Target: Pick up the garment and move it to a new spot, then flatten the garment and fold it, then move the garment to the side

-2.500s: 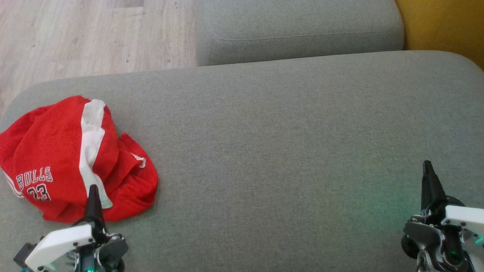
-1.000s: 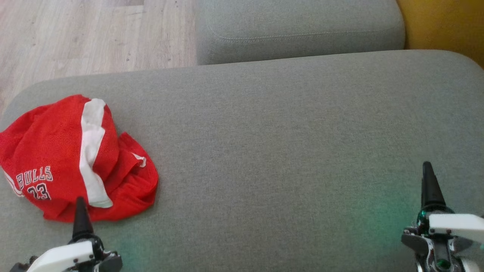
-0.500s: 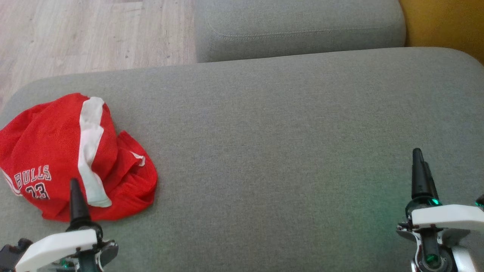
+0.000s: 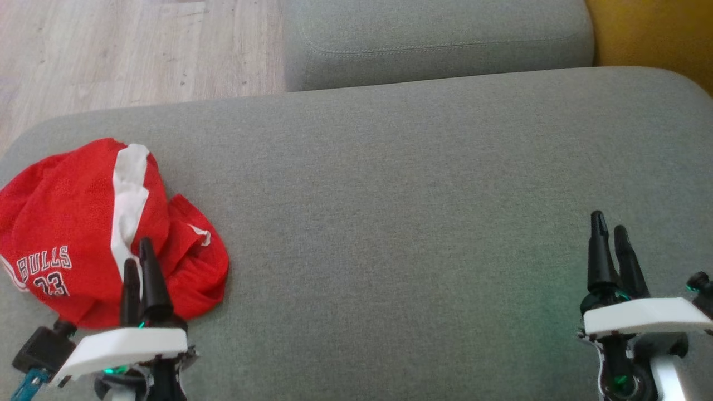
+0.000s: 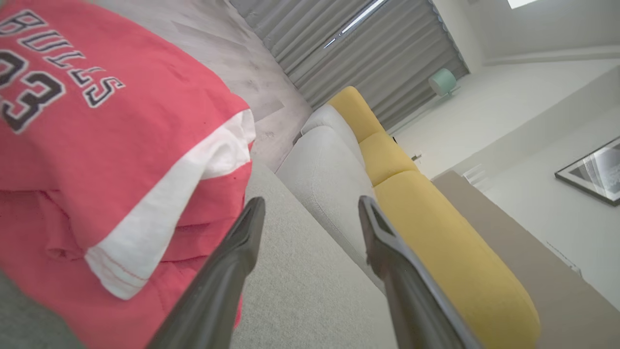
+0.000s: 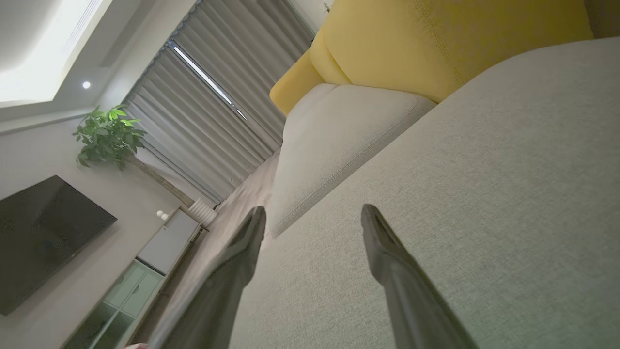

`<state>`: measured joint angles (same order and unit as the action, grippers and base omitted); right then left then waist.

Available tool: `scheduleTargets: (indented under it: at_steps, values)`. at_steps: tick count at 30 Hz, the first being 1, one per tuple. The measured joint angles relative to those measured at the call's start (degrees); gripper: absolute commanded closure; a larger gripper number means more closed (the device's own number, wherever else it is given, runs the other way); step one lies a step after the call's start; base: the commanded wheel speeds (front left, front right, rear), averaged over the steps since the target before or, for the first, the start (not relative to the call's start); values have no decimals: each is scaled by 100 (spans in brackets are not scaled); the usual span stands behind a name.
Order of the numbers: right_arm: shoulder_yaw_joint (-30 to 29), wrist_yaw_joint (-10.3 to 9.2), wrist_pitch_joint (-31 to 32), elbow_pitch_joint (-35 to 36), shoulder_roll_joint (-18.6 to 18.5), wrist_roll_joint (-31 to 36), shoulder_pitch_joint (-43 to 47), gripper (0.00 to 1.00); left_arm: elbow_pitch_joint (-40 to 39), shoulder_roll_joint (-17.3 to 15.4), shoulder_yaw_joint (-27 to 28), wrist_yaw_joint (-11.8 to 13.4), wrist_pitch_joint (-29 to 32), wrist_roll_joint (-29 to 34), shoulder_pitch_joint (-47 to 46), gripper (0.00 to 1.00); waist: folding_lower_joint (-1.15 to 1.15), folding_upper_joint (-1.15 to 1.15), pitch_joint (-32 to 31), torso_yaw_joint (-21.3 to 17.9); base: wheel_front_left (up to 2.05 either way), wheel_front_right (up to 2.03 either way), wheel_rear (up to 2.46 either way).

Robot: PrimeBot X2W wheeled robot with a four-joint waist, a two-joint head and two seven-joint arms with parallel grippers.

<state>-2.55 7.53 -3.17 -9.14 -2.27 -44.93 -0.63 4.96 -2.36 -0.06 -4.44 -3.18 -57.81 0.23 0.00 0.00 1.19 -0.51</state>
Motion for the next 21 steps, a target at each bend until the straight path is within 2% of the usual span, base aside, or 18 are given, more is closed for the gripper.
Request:
scheduleTargets:
  at_steps: [3, 9, 13, 21]
  values:
    - [35, 0, -65, 14, 0, 397, 0, 0, -97, -4, -107, 98, -70, 506, 1, 0, 0, 0, -2, -9, 0, 0, 0]
    - [51, 0, -156, 53, -1, 945, 0, 0, -168, -3, -412, 91, -170, 1325, 3, 0, 0, 0, -16, -13, 0, 0, 0]
    - [85, 0, -214, 120, -1, 1301, -1, 0, -167, -9, -563, 100, -236, 1750, 5, 0, 0, 0, -17, -17, 0, 0, 0]
    - [109, 0, -360, 223, -1, 1984, -1, 0, -107, -110, -946, 300, -353, 2564, 5, 0, 0, 0, 0, -39, 0, 0, 0]
